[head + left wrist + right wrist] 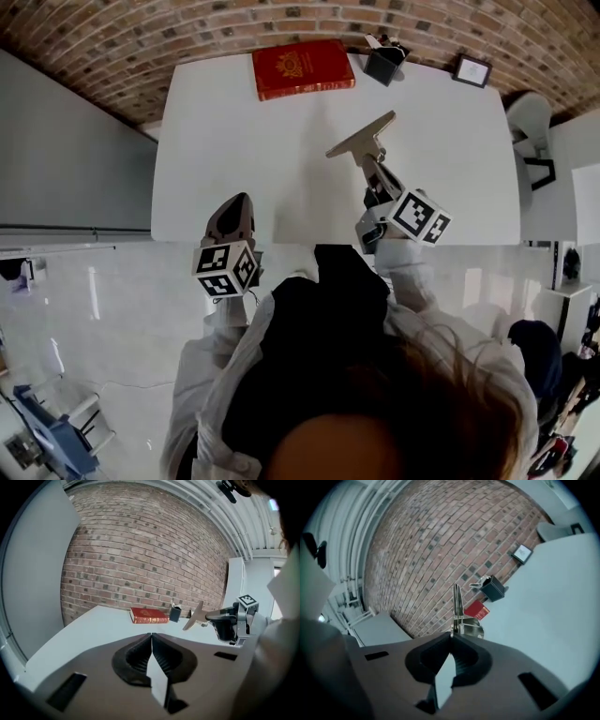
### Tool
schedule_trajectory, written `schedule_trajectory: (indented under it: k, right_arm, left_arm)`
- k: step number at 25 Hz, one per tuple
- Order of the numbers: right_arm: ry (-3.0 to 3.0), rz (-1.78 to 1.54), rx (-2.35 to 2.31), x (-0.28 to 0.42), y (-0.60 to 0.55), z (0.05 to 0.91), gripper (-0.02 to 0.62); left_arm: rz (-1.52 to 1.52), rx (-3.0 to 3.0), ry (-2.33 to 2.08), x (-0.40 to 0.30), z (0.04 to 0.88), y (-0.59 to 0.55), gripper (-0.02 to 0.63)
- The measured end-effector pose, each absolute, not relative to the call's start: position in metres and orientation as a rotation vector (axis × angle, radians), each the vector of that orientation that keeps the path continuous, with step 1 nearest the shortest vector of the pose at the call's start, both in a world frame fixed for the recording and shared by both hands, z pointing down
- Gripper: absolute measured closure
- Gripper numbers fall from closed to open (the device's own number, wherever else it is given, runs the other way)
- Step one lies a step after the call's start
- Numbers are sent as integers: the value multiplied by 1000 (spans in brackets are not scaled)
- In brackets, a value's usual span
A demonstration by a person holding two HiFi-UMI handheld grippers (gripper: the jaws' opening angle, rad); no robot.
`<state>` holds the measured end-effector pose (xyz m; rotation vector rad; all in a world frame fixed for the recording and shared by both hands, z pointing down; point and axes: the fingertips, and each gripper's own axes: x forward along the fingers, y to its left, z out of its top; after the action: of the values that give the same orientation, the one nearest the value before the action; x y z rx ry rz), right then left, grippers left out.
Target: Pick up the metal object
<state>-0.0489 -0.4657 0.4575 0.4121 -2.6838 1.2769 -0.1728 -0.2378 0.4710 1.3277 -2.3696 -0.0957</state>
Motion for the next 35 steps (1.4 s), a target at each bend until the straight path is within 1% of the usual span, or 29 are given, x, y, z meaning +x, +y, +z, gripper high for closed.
schedule_trajectory:
  k: [8, 17, 26, 35]
  right_arm:
    - [-2769, 756, 365, -13, -413, 451, 581]
    - [-2728, 338, 263, 7, -353, 458, 581]
    - [-2666, 148, 84, 8, -298, 479, 581]
    - [-2661, 103, 61, 9, -286, 483, 581]
  left_arm:
    - [-113, 1343, -2383, -141, 465, -198, 589]
    - [-130, 1330, -2395, -109, 466, -156, 589]
    - [-188, 1287, -2408, -86, 471, -126, 589]
    - [-199, 1282, -2412, -80, 474, -119, 589]
